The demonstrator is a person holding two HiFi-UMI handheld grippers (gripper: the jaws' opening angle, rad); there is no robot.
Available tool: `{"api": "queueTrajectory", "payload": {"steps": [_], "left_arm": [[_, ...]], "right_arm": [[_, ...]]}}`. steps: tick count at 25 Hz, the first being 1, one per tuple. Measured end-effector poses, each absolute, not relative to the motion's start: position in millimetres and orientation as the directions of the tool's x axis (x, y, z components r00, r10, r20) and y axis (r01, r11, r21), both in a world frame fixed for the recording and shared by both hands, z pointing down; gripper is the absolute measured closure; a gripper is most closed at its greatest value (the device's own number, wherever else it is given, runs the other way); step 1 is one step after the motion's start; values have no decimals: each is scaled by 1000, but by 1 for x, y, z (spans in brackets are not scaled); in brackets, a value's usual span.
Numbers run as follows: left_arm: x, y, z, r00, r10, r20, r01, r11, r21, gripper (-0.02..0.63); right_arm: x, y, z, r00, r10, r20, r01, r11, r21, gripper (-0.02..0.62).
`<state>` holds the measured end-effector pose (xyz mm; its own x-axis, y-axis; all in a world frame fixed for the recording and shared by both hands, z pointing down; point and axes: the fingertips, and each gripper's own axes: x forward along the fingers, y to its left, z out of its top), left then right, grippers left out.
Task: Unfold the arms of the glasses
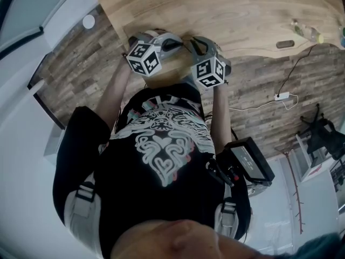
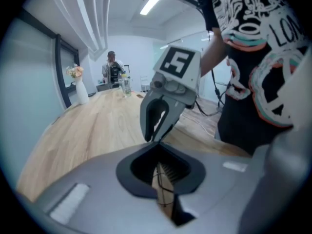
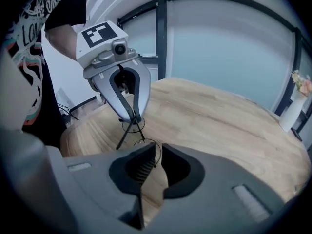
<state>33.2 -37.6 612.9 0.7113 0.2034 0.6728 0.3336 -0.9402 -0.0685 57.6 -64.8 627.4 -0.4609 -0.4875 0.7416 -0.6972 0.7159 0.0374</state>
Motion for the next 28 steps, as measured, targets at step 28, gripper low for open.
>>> {"api": "queueTrajectory", "payload": {"steps": [28], "left_arm": [[1,-78,571,890,-9,456,-17,-1000,13,612]], "right_arm": [[57,-90,647,-345,-478,808,-673,726,142,557]]}}
